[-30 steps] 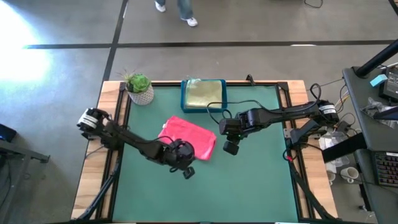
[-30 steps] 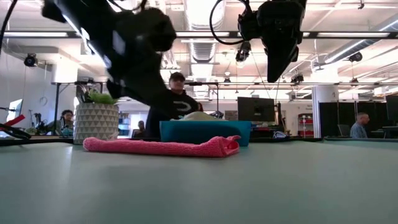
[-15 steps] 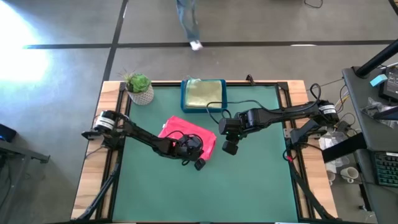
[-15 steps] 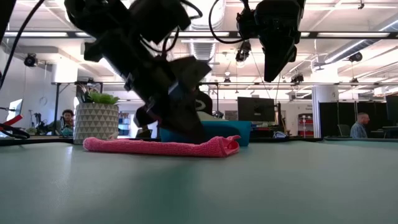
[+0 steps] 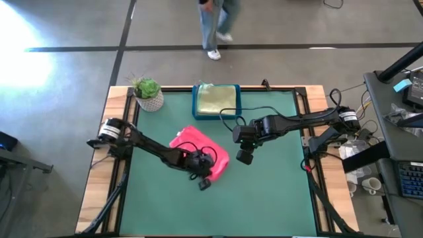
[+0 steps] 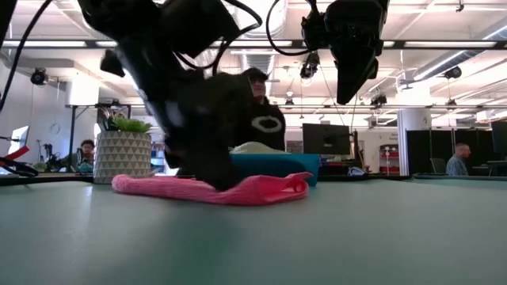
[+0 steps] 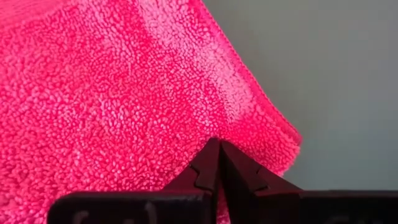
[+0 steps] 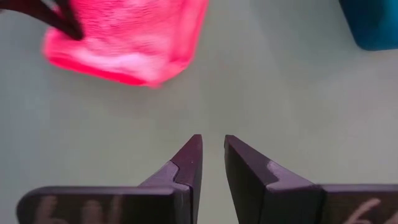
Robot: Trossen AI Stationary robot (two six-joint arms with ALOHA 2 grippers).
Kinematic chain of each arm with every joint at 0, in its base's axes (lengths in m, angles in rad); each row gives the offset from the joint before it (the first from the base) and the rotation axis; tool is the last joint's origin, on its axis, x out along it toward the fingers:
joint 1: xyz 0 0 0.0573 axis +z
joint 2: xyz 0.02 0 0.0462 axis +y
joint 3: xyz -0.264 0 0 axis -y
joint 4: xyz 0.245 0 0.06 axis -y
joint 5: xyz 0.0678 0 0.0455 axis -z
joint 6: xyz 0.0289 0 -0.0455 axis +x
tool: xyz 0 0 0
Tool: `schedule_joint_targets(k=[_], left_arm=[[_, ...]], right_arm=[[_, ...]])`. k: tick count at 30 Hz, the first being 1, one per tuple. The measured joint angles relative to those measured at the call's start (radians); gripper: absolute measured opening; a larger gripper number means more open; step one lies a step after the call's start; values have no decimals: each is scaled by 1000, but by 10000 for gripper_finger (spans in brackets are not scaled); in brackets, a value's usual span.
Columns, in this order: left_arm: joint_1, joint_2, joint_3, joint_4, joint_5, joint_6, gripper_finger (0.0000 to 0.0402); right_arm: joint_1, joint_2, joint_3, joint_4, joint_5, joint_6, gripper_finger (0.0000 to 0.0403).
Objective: Fold microfiber towels
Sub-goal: Fold the pink microfiber cloth
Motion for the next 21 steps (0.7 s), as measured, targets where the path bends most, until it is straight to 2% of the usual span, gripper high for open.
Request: schedule_joint_targets(k=[4, 8, 16, 21], left_arm=[[-32, -20, 0, -96, 109, 85, 1], [-68, -38, -2, -214, 183, 96, 1], [-184, -51, -4, -333, 232, 93, 1], [-237, -123, -5, -396, 240, 87, 1]], right_arm=[[0, 0, 0, 1, 0, 0, 60], [0, 0, 0, 1, 0, 0, 59], [0, 0, 0, 1, 0, 0, 59], [0, 0, 0, 1, 0, 0, 61]])
